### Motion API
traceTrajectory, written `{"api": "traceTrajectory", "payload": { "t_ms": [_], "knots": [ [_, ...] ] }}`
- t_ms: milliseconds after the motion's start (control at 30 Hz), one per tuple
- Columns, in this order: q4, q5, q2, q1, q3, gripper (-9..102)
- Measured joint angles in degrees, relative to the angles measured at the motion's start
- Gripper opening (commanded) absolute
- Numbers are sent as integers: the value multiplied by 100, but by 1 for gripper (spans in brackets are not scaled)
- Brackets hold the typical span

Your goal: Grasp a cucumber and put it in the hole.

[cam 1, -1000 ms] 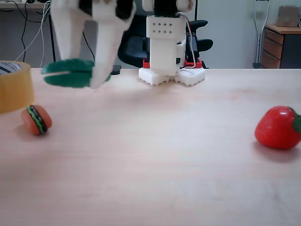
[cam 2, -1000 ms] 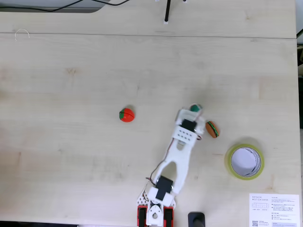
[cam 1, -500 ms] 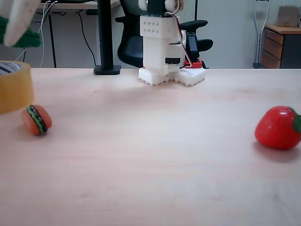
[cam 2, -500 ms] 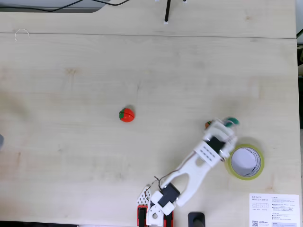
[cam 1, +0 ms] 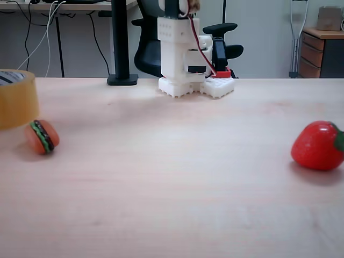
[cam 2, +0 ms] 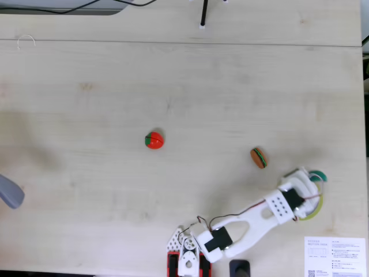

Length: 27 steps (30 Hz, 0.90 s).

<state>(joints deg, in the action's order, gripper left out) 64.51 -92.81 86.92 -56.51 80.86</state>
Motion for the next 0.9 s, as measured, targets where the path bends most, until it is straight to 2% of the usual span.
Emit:
{"api": "traceTrajectory", "payload": {
  "t_ms": [333, 500, 567, 633, 767, 900],
  "knots": [
    [0, 0, -123, -387, -26, 4],
    [0, 0, -185, -378, -26, 8],
    [18, 0, -193, -378, -26, 15],
    [79, 0, -193, -378, -26, 29],
    [255, 0, -193, -378, -26, 50],
    [290, 0, -193, -378, -44, 53]
  ]
}}
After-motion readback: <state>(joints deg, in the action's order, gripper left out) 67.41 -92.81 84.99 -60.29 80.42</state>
